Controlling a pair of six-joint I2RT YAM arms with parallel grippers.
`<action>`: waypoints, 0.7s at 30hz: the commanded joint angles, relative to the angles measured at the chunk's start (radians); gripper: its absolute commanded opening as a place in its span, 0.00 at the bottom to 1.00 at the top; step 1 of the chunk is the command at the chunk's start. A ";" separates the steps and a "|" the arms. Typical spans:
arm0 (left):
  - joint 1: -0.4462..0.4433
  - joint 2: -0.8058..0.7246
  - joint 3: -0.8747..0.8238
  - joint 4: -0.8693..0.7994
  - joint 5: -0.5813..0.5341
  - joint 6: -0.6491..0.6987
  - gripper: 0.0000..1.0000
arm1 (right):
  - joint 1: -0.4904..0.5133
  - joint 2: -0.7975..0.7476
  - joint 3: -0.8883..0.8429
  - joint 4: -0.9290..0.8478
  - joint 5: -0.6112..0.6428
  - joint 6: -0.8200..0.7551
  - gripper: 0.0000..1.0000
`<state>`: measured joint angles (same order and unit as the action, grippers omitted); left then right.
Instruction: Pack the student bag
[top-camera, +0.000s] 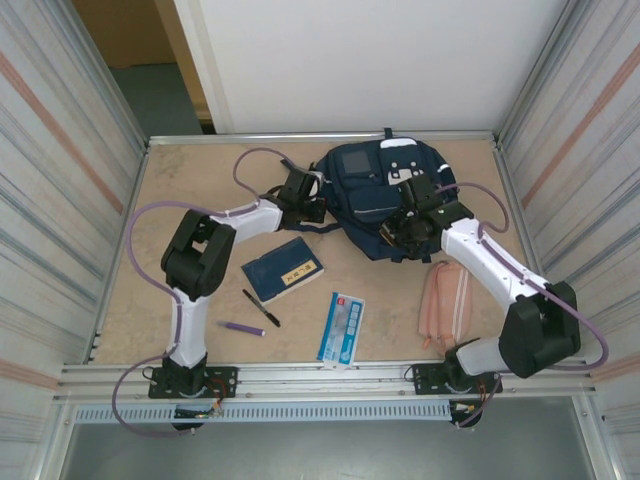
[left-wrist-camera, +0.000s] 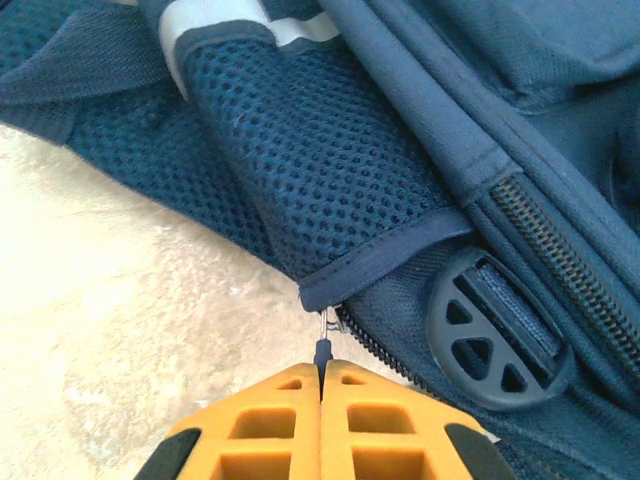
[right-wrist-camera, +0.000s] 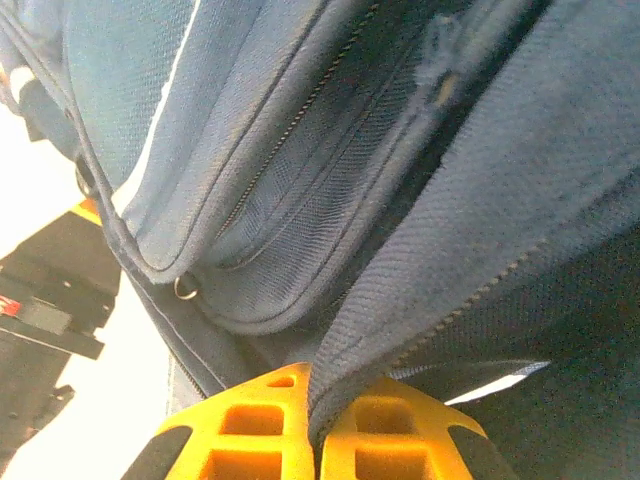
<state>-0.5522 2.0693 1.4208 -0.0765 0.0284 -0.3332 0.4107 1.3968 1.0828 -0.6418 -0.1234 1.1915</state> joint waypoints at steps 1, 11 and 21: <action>0.075 0.020 0.044 -0.083 -0.106 -0.093 0.00 | 0.037 0.017 0.032 0.016 -0.054 -0.085 0.00; 0.135 -0.167 -0.185 0.051 0.132 -0.173 0.35 | 0.071 0.127 -0.057 0.245 -0.031 -0.183 0.00; 0.105 -0.379 -0.352 -0.031 0.265 -0.195 0.38 | 0.181 0.104 -0.039 0.141 0.069 -0.252 0.36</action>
<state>-0.4255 1.7321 1.0912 -0.0841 0.2123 -0.5140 0.5835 1.5517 1.0031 -0.4274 -0.1169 1.0073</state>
